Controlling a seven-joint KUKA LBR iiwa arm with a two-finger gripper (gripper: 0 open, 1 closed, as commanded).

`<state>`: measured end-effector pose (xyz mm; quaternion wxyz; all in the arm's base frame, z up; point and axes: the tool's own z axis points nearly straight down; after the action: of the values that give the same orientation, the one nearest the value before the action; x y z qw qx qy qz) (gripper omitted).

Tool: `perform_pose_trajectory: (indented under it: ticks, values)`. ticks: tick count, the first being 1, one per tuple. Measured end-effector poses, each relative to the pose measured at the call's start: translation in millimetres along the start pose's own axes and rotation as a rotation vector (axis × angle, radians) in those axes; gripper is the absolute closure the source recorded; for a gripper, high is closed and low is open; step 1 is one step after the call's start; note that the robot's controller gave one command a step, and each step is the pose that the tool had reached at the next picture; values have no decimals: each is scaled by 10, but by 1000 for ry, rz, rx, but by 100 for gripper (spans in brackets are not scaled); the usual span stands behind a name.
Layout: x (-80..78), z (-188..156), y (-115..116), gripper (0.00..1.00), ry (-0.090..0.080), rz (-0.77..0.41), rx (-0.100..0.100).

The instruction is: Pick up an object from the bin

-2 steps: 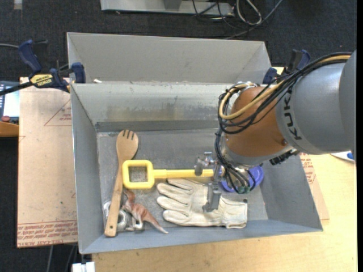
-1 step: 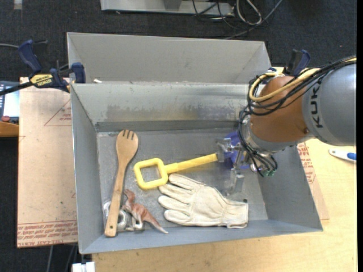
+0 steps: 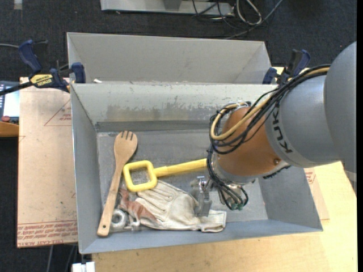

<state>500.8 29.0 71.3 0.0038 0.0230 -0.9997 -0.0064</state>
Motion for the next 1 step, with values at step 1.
perform_pose_trajectory:
  ticks: [1]
  values:
    - [0,0,0,100,0,0,0]
